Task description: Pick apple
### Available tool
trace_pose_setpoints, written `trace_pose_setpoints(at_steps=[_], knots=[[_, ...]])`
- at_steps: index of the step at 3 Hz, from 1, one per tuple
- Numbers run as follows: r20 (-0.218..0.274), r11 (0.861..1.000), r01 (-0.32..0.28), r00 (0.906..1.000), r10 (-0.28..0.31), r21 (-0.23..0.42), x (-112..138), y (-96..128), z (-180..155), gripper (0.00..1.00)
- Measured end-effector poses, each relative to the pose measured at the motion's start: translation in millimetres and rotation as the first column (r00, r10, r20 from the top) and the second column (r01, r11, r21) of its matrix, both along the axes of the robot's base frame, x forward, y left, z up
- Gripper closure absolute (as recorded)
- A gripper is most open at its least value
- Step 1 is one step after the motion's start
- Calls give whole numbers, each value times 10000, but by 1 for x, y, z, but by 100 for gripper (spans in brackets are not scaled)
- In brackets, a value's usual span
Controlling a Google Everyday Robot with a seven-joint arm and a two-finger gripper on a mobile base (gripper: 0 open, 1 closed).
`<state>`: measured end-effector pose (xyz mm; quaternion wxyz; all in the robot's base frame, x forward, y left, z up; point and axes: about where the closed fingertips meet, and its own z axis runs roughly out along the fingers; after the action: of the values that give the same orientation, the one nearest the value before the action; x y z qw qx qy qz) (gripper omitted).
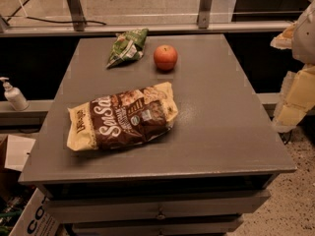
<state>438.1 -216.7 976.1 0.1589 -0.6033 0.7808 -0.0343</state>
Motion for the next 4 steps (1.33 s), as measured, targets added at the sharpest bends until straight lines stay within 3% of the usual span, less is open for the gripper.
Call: trace_pose_setpoints(at_steps=[1,2,4], knots=[[9,10000,0,10000,0,1,0,0,0,0],[322,9994,-266,9991,259,216,11,15,-2,0],[410,9831,-748,9968,688,1673,72,48,-15,0]])
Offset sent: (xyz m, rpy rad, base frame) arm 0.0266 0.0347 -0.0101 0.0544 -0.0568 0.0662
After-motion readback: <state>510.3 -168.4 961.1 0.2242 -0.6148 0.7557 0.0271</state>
